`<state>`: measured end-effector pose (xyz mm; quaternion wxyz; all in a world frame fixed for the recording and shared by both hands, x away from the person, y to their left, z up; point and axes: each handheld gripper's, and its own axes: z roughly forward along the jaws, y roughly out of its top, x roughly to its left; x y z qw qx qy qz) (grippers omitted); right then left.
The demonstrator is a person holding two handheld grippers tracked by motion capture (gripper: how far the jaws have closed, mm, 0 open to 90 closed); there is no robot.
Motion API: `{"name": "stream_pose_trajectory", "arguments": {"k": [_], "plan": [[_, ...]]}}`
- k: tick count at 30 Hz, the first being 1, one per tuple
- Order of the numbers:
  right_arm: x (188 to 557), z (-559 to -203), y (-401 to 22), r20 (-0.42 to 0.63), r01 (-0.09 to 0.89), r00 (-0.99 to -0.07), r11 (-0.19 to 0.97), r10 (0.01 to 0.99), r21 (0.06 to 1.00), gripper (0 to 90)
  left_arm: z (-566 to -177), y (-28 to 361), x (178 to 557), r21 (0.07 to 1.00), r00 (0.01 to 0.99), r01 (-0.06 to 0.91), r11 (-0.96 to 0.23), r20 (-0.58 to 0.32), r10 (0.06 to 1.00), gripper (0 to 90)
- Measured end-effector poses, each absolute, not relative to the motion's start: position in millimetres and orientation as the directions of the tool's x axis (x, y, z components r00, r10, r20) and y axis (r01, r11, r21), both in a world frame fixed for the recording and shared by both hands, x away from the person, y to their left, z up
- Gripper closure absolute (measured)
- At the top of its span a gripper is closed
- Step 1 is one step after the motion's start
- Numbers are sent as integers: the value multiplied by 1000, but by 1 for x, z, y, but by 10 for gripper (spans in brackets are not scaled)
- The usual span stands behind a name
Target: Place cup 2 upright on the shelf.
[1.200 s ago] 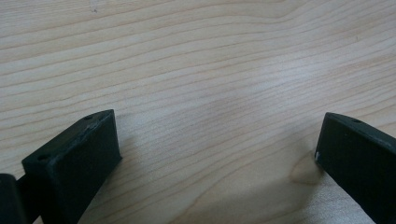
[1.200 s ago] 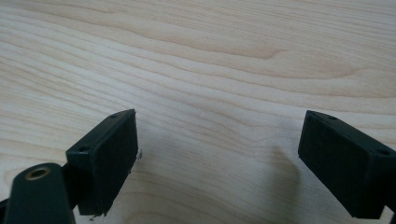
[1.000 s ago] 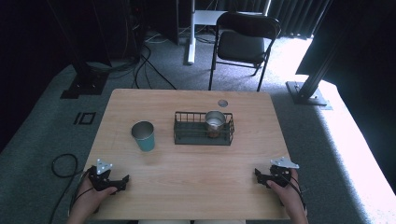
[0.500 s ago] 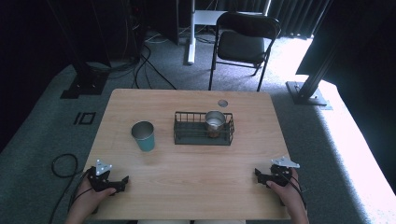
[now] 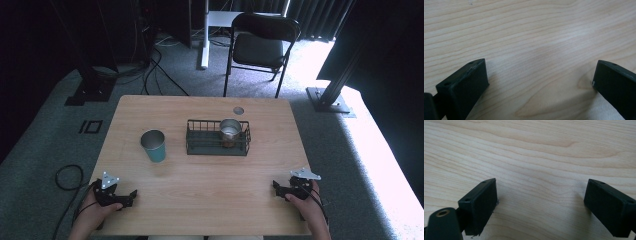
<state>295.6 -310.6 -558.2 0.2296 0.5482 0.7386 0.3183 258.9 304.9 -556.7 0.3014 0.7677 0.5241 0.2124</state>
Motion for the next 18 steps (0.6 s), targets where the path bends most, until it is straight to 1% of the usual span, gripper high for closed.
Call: {"name": "stream_pose_trajectory", "arguments": {"k": [8, 18], "plan": [[296, -558, -311, 10, 663, -294, 196, 956, 722, 109, -555, 306, 257, 673, 394, 676, -298, 11, 919, 5], [296, -558, -311, 9, 663, -294, 197, 956, 722, 109, -548, 299, 263, 714, 439, 630, -305, -3, 898, 5]]}}
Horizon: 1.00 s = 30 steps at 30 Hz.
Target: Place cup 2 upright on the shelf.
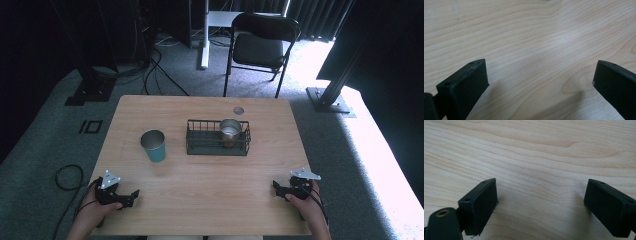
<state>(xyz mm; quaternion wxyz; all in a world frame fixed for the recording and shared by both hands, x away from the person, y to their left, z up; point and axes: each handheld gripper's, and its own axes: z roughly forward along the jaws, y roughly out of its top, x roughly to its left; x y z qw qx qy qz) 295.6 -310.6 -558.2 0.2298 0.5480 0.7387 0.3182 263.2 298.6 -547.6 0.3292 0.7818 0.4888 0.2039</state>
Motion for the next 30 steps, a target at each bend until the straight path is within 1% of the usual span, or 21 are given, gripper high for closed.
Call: {"name": "stream_pose_trajectory", "arguments": {"k": [6, 8, 16, 30], "plan": [[296, -558, -311, 10, 664, -293, 196, 956, 722, 108, -543, 291, 269, 728, 482, 606, -320, -16, 876, 5], [296, -558, -311, 10, 664, -294, 197, 956, 722, 108, -541, 289, 271, 738, 484, 591, -326, -1, 875, 5], [296, -558, -311, 9, 664, -294, 197, 956, 722, 108, -531, 279, 278, 782, 506, 541, -308, -11, 863, 5], [296, -558, -311, 9, 663, -294, 197, 956, 722, 108, -527, 267, 294, 808, 500, 513, -289, -8, 866, 5]]}}
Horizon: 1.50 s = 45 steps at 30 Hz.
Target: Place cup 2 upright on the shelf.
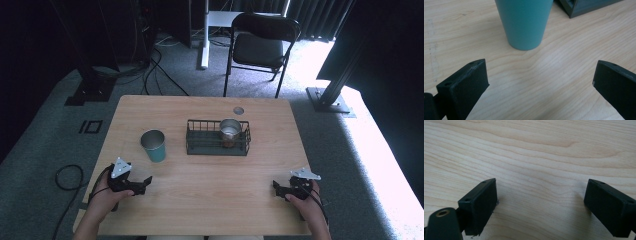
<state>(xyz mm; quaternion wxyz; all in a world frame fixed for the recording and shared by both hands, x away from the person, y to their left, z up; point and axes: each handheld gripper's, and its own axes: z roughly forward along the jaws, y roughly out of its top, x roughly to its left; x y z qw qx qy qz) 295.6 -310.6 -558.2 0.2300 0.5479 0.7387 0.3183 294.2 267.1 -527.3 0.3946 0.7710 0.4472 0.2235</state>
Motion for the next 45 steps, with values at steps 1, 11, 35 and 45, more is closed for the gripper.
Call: {"name": "stream_pose_trajectory", "arguments": {"k": [1, 11, 35, 45], "plan": [[296, -558, -311, 9, 663, -294, 197, 956, 722, 108, -527, 266, 296, 809, 503, 510, -291, -6, 864, 6], [296, -558, -311, 9, 663, -294, 197, 956, 722, 108, -520, 262, 307, 836, 490, 474, -277, 11, 872, 6], [296, -558, -311, 10, 663, -293, 196, 956, 722, 108, -503, 248, 337, 889, 467, 404, -215, 2, 884, 6], [296, -558, -311, 10, 663, -293, 196, 956, 722, 108, -504, 242, 347, 903, 429, 388, -183, -1, 903, 6]]}}
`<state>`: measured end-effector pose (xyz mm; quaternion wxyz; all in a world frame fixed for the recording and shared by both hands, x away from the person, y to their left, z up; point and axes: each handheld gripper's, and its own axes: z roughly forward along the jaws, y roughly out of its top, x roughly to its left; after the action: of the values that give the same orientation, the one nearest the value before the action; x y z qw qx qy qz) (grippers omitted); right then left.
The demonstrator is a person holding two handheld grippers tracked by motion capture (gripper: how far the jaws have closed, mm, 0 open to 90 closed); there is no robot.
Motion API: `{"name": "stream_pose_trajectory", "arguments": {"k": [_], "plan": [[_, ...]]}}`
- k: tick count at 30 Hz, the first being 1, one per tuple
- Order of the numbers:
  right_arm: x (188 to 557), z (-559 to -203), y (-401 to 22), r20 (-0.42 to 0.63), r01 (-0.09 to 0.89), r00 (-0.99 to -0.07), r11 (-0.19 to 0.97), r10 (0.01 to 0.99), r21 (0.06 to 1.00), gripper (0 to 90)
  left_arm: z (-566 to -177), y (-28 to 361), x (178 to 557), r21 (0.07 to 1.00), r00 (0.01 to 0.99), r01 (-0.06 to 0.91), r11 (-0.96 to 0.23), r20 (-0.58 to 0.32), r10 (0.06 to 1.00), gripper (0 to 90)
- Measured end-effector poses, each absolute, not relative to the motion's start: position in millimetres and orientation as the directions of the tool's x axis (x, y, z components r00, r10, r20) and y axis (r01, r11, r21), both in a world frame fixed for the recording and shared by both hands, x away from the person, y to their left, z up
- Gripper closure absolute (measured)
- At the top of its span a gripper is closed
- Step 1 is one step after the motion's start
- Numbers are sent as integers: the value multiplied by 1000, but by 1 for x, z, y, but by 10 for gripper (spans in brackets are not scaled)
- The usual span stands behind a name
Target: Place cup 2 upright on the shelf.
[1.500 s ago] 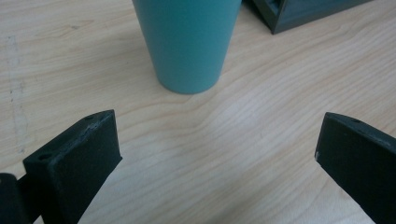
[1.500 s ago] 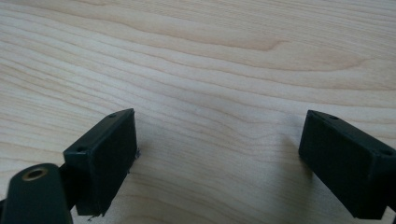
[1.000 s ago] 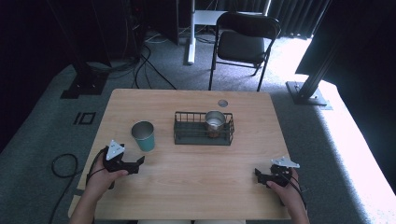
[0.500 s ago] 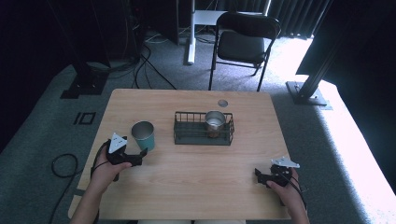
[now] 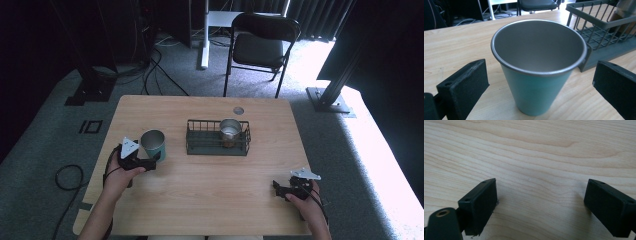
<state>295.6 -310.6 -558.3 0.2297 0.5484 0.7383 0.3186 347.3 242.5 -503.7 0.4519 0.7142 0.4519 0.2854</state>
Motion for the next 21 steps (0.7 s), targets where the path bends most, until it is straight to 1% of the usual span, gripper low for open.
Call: {"name": "stream_pose_trajectory", "arguments": {"k": [8, 16, 21], "plan": [[296, -558, -311, 10, 663, -293, 196, 956, 723, 108, -498, 237, 355, 913, 442, 367, -179, -1, 897, 6], [296, -558, -311, 10, 663, -293, 196, 956, 722, 108, -499, 235, 365, 913, 435, 354, -201, 29, 900, 6], [296, -558, -311, 10, 663, -293, 196, 956, 723, 108, -499, 232, 371, 915, 443, 353, -198, 23, 896, 6]]}}
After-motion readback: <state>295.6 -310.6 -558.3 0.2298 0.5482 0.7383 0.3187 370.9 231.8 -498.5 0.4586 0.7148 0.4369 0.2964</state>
